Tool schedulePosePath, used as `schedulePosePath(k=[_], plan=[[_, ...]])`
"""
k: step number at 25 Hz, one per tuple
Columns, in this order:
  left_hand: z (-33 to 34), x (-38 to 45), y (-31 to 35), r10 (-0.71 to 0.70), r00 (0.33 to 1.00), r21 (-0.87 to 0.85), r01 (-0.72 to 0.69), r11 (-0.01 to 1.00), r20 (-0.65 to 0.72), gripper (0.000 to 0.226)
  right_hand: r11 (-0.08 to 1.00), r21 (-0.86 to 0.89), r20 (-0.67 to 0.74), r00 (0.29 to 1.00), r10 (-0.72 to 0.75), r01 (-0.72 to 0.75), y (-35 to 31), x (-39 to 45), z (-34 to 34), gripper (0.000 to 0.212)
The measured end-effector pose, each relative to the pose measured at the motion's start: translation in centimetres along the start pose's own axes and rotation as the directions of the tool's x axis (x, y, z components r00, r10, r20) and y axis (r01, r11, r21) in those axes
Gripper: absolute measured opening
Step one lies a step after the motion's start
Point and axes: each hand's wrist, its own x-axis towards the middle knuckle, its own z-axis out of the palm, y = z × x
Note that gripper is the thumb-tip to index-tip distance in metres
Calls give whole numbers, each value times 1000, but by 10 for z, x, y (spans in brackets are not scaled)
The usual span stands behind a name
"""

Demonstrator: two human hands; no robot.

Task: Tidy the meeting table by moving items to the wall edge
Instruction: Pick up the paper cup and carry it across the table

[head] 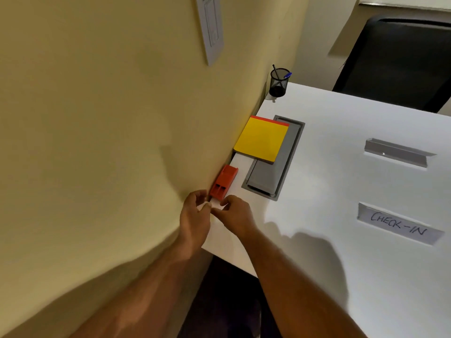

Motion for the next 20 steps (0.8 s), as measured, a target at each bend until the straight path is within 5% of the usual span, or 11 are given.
schedulePosePath(k=[4, 9, 14, 17, 20], plan=[[-18, -20, -23, -58, 998, 59, 59, 996, -30, 37, 989, -144, -5, 999, 43, -43, 0, -5, 24, 52], [-38, -41, -45, 17, 1000, 47, -17, 999, 3, 34, 985, -166, -23, 999, 33, -37, 2, -7, 35, 12], [-48, -52, -50, -5, 1000, 203, 4, 979, 3, 61, 991, -131, -31, 999, -44, 40, 1, -35, 15, 7], [-53, -69, -53, 81, 988, 309, -118, 944, 130, 97, 983, -171, -6, 997, -73, 70, 0, -66, -5, 9], [-47, -105, -53, 253, 927, 328, -339, 882, 278, 95, 978, -197, -1, 998, -70, 68, 0, -114, -31, 12]])
